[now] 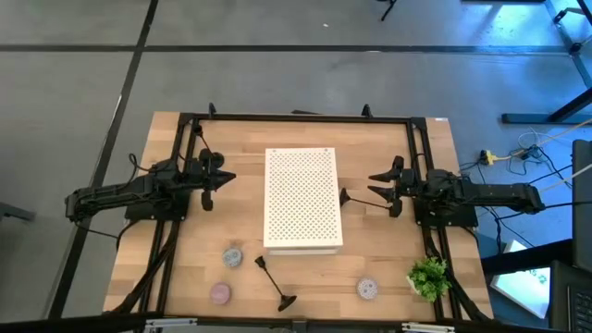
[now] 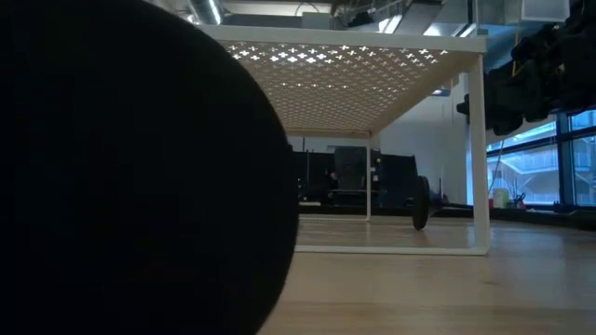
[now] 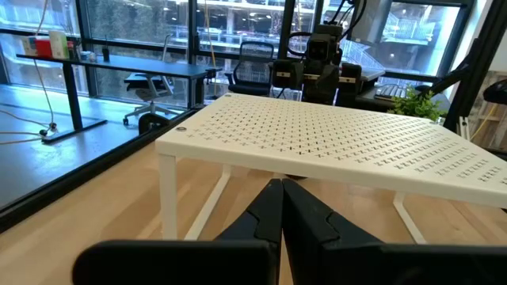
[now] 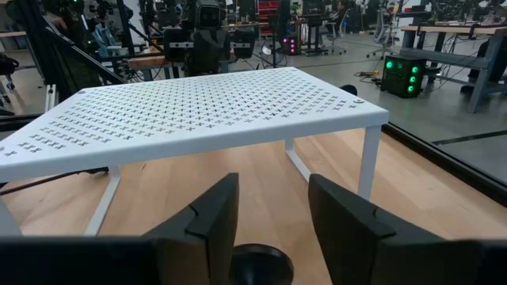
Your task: Pick & Place candle stick holders
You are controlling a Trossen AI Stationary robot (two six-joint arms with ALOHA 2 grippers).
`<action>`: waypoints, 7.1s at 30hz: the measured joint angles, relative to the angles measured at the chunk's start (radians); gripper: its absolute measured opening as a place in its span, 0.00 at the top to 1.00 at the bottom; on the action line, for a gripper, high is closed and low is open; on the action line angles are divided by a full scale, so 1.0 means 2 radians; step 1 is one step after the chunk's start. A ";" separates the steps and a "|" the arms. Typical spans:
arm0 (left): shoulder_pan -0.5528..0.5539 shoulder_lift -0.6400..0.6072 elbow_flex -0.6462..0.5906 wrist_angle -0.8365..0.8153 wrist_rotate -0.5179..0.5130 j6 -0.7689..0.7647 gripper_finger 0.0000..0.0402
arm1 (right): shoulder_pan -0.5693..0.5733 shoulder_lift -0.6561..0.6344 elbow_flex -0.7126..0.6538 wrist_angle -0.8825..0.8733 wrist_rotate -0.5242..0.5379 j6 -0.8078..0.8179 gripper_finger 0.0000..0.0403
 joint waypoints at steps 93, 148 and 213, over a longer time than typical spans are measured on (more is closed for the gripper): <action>-0.222 0.239 0.212 0.043 -0.084 -0.054 1.00 | 0.000 0.000 0.000 0.000 0.000 0.000 0.61; -0.527 0.155 0.212 -0.141 -0.594 -0.204 1.00 | 0.000 0.000 0.000 0.000 0.000 0.000 0.61; -0.058 0.454 0.269 -0.499 -0.554 -0.613 0.47 | 0.000 0.000 0.000 0.000 0.000 0.000 0.61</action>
